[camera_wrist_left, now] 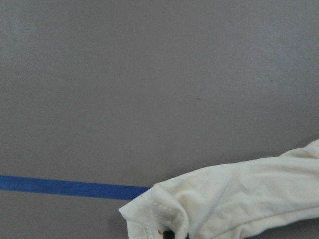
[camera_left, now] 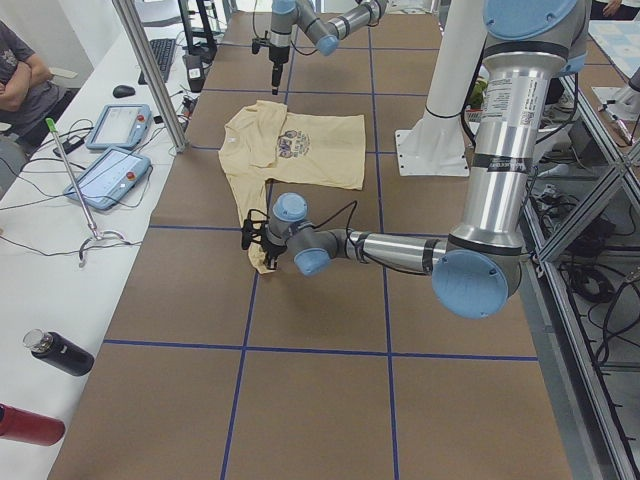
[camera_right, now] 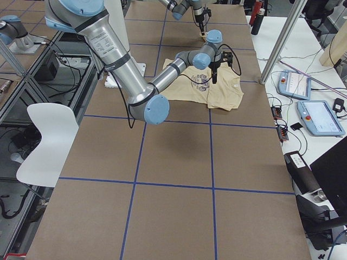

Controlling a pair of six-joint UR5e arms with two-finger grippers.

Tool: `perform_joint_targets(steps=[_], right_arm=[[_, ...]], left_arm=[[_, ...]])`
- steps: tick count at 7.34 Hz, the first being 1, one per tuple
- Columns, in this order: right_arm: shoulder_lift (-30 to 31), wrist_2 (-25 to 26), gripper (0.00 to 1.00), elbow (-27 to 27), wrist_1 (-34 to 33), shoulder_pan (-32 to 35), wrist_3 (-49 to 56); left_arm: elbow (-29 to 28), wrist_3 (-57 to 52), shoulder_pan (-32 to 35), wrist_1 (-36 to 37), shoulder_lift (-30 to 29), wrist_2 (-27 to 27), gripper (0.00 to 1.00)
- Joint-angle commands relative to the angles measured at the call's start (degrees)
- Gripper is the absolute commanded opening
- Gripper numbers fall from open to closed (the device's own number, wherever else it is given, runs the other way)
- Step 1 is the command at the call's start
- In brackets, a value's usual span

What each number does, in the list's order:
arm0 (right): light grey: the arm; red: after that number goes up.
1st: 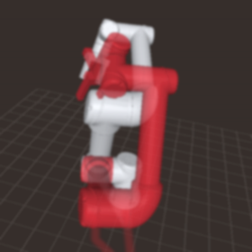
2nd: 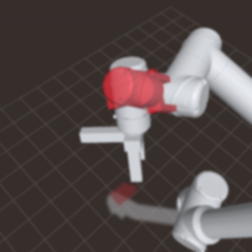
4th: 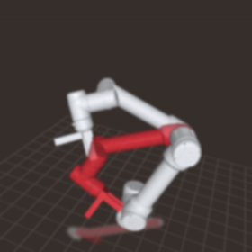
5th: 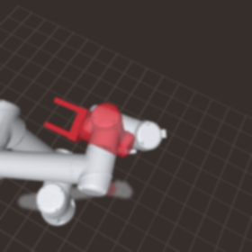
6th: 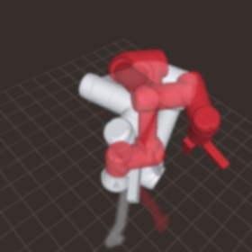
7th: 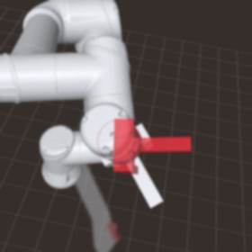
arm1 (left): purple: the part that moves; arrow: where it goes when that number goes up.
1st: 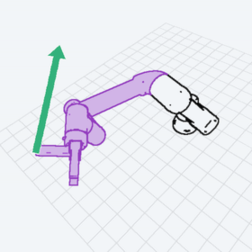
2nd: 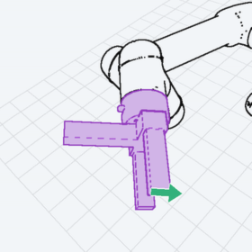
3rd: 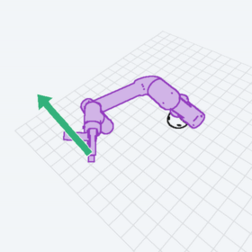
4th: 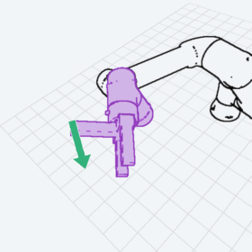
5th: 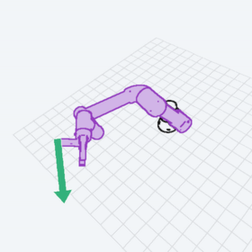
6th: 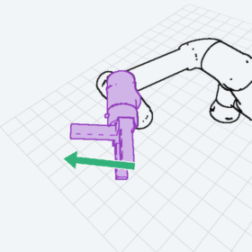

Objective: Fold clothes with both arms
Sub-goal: 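Release the sleeve with the right gripper while the left gripper grasps the other cuff, then carry the other sleeve across the shirt with the left gripper while the right arm withdraws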

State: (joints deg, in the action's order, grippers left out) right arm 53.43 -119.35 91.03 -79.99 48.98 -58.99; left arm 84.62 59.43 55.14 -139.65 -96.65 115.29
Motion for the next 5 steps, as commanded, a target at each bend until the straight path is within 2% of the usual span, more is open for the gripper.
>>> perform_joint_targets(steps=[1, 2, 3, 5], right_arm=[[6.66, -1.51, 1.00, 8.67, -9.85, 2.34, 6.38], [8.95, -1.15, 1.00, 12.81, -16.53, 3.30, 12.18], [14.02, -1.06, 1.00, 16.59, -17.90, 3.66, 16.24], [21.77, -1.15, 1.00, 20.13, -17.48, 5.15, 23.98]], left_arm=[[3.35, 3.03, 4.52, 0.08, -0.55, 5.35, 0.00], [3.97, 6.89, 5.06, 0.08, -2.82, 8.08, 0.00], [3.98, 11.02, 5.76, 0.26, -6.24, 10.28, 0.00], [3.72, 21.29, 5.51, 0.43, -13.53, 11.27, 0.00]])
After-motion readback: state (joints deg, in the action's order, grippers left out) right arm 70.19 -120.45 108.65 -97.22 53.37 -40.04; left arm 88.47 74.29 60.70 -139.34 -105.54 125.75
